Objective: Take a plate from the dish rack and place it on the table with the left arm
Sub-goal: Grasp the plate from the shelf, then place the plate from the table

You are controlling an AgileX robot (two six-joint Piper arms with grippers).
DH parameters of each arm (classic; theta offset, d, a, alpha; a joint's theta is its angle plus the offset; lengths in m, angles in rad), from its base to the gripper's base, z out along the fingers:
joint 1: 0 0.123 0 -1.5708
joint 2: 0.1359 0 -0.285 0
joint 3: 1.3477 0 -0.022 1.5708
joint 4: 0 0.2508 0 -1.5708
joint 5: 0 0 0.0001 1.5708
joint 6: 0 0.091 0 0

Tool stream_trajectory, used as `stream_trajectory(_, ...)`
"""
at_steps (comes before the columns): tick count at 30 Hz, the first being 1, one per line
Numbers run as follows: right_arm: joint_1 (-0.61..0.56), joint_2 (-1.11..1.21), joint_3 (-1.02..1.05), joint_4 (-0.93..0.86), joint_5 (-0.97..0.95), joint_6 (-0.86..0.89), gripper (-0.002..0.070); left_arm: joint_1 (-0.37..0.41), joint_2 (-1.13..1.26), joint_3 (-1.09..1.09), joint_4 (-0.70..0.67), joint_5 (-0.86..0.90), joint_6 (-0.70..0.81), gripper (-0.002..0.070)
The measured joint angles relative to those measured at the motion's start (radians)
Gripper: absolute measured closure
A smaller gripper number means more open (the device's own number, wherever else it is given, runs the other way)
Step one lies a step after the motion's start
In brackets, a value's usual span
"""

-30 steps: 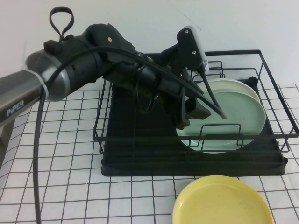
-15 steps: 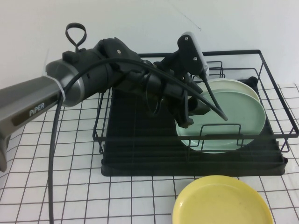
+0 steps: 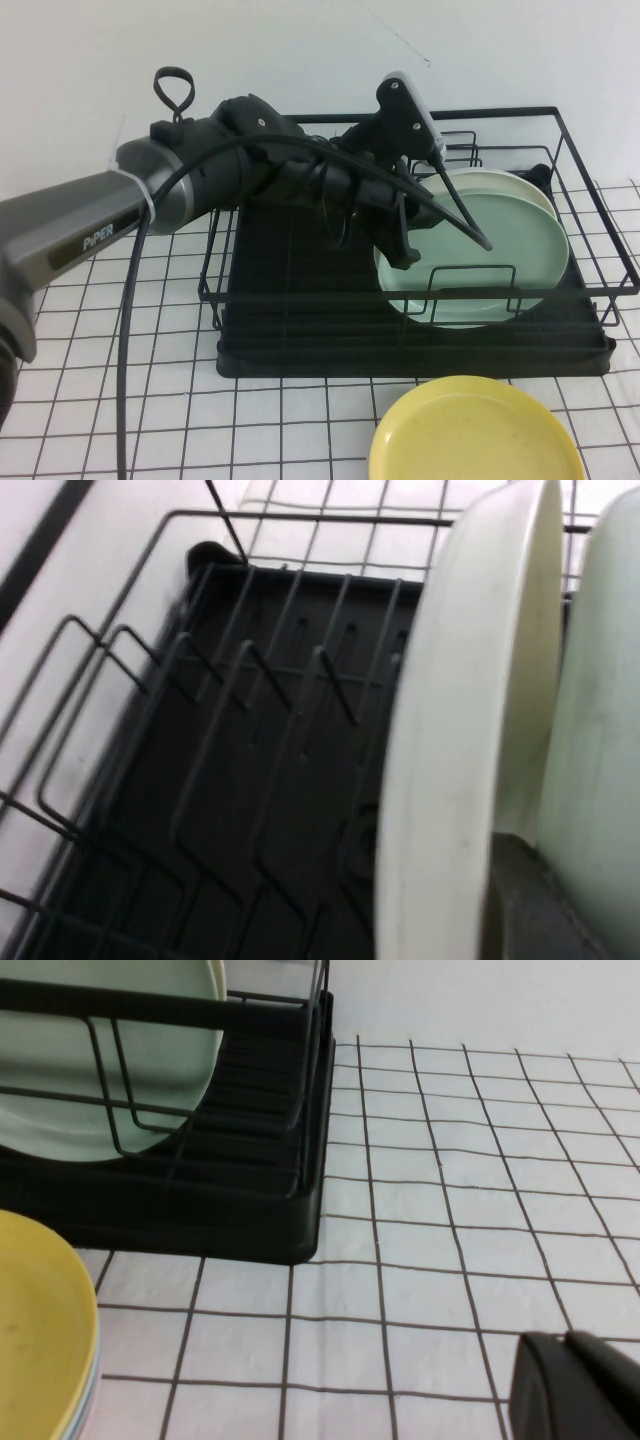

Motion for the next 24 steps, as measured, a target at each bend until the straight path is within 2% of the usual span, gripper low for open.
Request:
stream_trajectory(1, 0.0, 0.0, 0.0, 0.0, 0.0, 0.0, 0.0678, 0.0, 0.0, 0.0, -0.005, -0.005, 0.004, 0.0579)
stream_trajectory(8, 0.0, 0.0, 0.0, 0.0, 0.0, 0.0, 0.0678, 0.0, -0.032, 0.0, -0.016, -0.016, 0.011, 0.0584)
stream_trajectory(14, 0.0, 0.0, 0.0, 0.0, 0.0, 0.0, 0.0678, 0.0, -0.218, 0.0, -0.013, 0.003, -0.105, 0.0601)
stream_trajectory(18, 0.0, 0.0, 0.0, 0.0, 0.0, 0.0, 0.0678, 0.0, -0.339, -0.003, 0.044, 0.097, -0.268, 0.061)
stream_trajectory(24, 0.0, 0.0, 0.0, 0.0, 0.0, 0.0, 0.0678, 0.0, -0.462, -0.008, 0.25, 0.325, -0.702, 0.061)
